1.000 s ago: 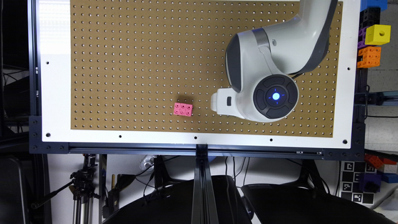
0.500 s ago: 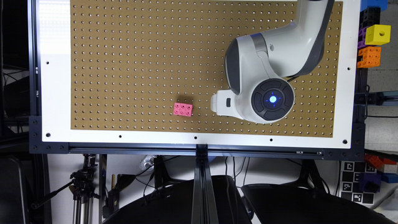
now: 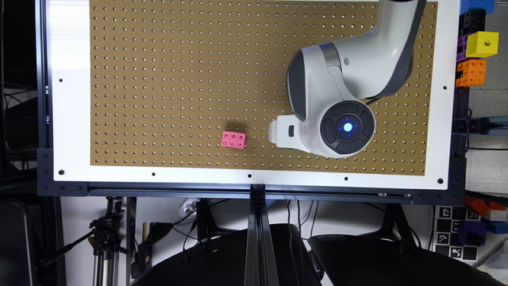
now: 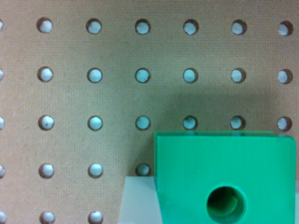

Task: Pick up green block.

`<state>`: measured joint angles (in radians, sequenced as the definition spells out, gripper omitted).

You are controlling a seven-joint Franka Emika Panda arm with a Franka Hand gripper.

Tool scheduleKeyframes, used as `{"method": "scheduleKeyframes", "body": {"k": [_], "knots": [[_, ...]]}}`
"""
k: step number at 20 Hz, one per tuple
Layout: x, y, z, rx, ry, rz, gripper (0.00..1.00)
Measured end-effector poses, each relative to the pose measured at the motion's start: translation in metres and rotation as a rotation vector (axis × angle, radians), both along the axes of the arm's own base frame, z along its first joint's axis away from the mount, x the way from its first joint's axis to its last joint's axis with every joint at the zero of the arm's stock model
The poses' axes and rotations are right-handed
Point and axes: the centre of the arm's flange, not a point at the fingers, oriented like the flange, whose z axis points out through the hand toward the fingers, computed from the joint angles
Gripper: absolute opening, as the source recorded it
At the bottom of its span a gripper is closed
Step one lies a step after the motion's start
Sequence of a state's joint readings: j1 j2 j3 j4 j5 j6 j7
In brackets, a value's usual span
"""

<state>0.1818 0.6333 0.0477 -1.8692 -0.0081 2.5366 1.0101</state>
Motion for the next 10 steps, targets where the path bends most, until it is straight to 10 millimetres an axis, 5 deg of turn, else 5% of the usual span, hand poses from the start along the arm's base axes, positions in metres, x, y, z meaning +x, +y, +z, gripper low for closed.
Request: {"method": "scheduleKeyframes", "body": {"k": [10], "knots": [[0.0006,-0.0004,0.0098,-0.002,0.003,0.000,0.00]]}}
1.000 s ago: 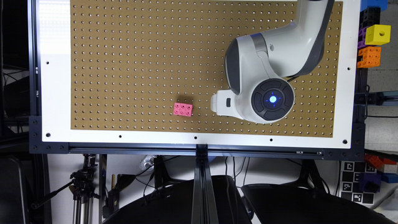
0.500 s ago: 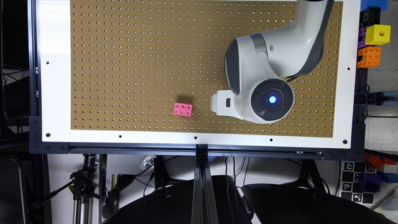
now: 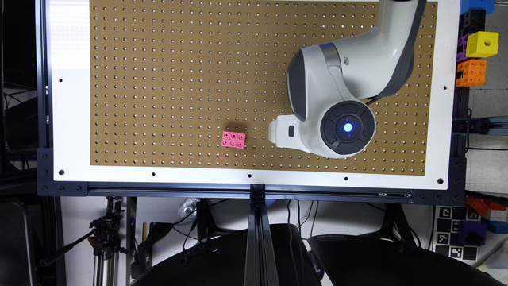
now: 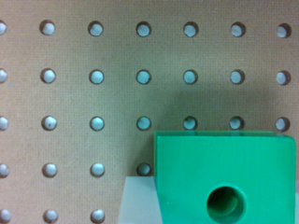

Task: Pick up green block.

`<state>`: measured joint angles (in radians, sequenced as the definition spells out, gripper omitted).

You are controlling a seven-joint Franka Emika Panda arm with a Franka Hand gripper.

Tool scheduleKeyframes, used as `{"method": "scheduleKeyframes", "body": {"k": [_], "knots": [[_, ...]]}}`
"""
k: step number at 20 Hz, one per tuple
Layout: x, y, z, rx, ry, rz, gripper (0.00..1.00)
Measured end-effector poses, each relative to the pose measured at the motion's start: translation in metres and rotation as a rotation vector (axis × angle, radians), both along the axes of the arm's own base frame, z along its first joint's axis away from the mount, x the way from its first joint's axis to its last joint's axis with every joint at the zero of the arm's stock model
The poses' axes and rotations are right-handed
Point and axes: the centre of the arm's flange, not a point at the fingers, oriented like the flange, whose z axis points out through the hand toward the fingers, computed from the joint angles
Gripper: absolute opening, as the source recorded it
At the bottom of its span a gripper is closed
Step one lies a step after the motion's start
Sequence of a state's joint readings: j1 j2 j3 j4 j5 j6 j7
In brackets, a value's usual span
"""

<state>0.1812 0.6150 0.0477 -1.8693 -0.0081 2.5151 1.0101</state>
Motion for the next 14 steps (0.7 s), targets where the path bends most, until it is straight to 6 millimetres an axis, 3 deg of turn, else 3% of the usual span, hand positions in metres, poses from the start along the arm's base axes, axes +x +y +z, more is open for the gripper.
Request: {"method": "scheduleKeyframes", "body": {"k": [4,14], "knots": [[0.001,0.000,0.015,-0.001,0.000,0.001,0.00],[-0.001,-0.001,0.088,-0.008,0.002,0.003,0.00]]}}
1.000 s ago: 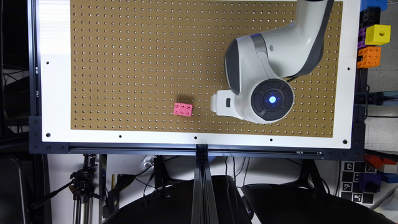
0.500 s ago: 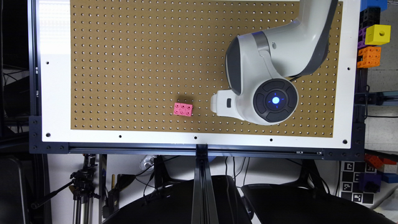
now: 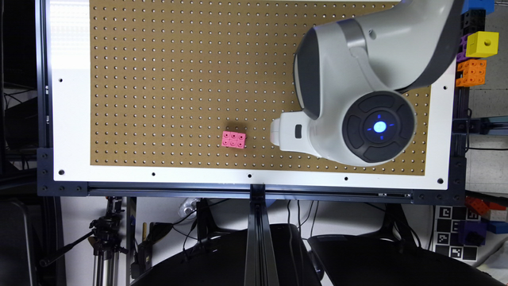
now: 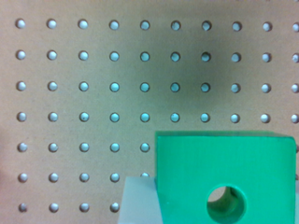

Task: Pick up green block.

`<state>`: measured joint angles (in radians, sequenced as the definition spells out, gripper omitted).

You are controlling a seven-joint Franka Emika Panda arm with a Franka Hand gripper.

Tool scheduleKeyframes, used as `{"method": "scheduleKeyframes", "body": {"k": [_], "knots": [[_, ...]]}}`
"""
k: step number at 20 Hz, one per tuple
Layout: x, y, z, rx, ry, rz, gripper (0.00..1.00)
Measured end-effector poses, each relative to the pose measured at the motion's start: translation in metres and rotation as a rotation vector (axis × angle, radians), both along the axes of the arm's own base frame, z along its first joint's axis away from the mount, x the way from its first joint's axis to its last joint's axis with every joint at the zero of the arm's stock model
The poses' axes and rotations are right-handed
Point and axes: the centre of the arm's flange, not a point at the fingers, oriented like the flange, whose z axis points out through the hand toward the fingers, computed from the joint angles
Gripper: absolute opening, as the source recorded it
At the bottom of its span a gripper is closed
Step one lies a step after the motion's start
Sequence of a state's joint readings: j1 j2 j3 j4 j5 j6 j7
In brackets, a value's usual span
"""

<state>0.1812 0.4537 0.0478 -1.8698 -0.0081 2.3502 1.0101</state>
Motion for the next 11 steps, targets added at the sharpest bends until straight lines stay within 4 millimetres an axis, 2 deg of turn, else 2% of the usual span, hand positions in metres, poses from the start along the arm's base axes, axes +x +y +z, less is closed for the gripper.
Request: {"method": "scheduleKeyframes", "body": {"k": [5,11], "knots": [[-0.001,0.000,0.018,-0.001,-0.004,0.000,0.00],[-0.002,0.000,0.021,-0.001,-0.005,0.001,0.00]]}}
